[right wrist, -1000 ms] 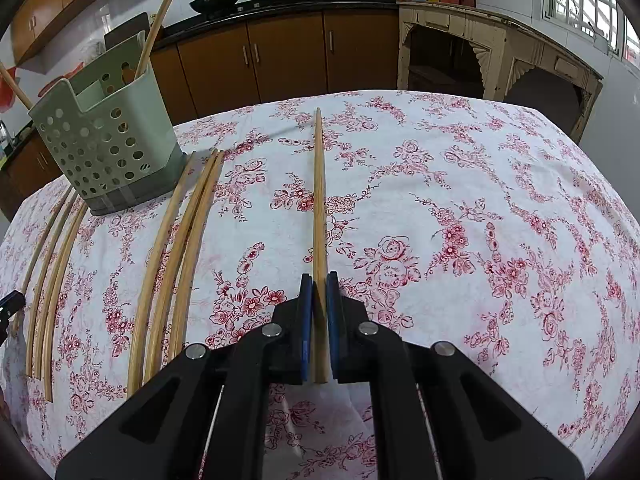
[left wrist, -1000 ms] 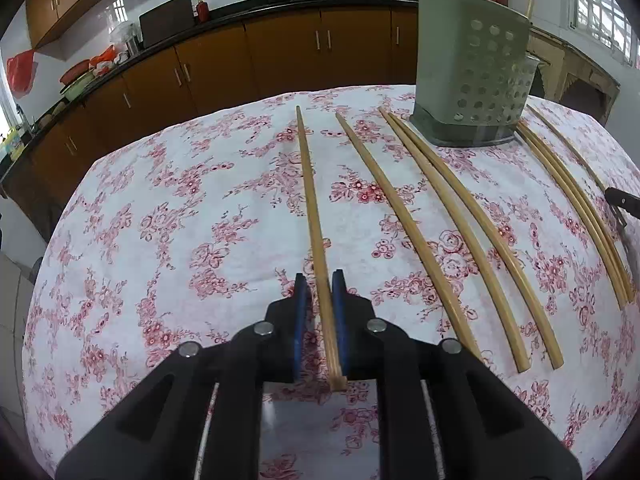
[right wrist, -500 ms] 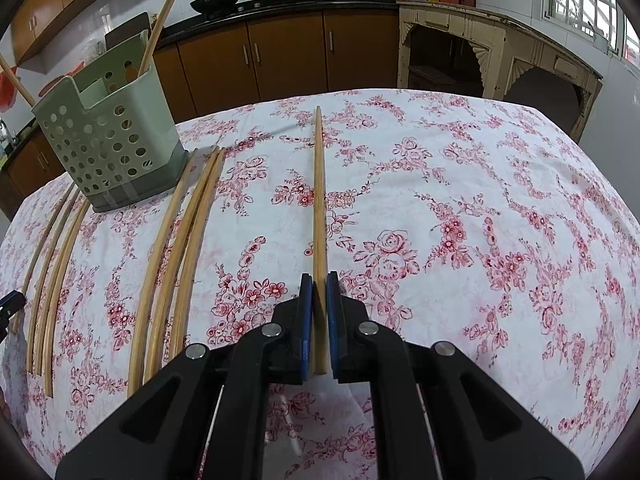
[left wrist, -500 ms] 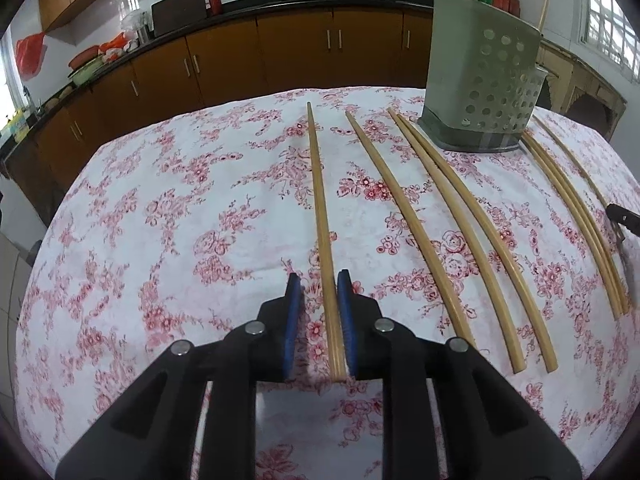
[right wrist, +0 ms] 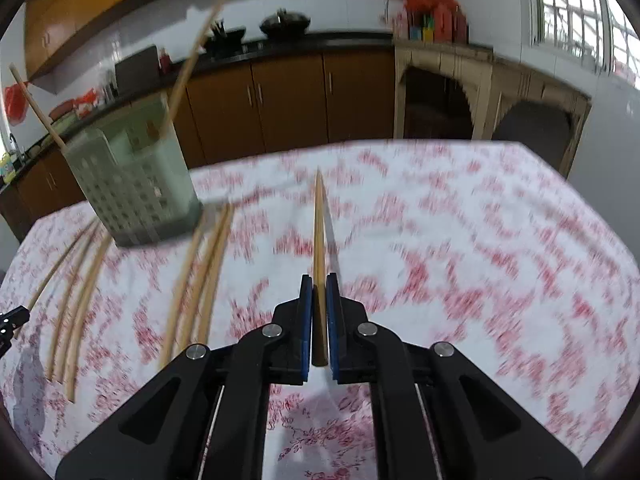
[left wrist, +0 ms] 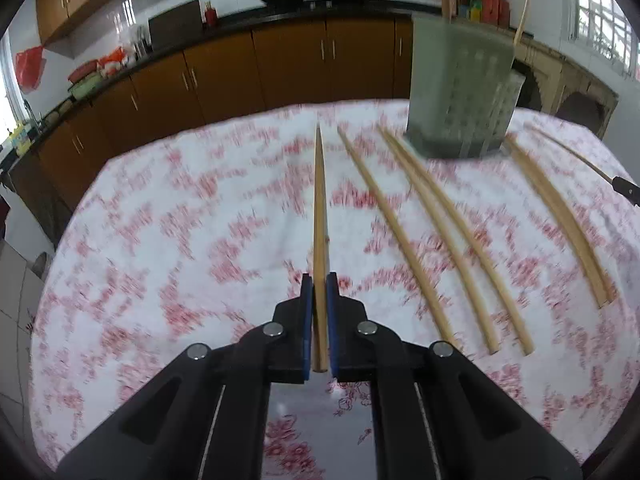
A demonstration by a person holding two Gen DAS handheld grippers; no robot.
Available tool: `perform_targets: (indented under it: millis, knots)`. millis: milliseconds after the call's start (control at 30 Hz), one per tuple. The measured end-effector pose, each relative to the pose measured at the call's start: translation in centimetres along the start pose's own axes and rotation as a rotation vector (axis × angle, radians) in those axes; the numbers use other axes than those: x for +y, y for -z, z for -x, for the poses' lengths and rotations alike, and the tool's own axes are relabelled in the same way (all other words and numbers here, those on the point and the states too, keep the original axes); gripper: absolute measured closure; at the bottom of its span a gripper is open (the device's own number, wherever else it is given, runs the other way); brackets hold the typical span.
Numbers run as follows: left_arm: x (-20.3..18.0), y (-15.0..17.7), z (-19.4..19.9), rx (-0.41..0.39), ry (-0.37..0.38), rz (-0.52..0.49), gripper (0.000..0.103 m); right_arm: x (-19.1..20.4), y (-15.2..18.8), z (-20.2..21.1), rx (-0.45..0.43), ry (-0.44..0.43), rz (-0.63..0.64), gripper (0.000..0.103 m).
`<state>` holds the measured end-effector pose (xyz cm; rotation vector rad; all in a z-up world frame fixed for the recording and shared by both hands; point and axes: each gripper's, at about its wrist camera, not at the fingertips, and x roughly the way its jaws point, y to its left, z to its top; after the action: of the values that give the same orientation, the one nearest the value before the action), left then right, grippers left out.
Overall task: Organize utensils
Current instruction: 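Raise the left gripper's chopstick upright above the green holder while the right gripper carries its own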
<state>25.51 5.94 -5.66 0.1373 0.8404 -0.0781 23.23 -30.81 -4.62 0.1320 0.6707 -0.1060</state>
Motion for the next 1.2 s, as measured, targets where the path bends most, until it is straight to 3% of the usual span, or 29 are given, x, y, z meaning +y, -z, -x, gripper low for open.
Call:
perform_targets:
  millis: [300,567,1200]
  knots:
    - [0.9,-2.9,6.3,-0.191,0.017,0.013,0.095,0.3,-2.8,4.3,-0.16,-0.001,0.042,0.095]
    - [1.9,-5.7,10.8,-0.332,0.04,0.07,0.095,0.3,-4.7,6.8,-0.248,-0.041,0.027,0.095]
    - [1.6,-8.6,13.0,-0.398,0.074,0.098,0.095,0.6,-7.5,9.0,-0.319,-0.081,-0.015,0.095]
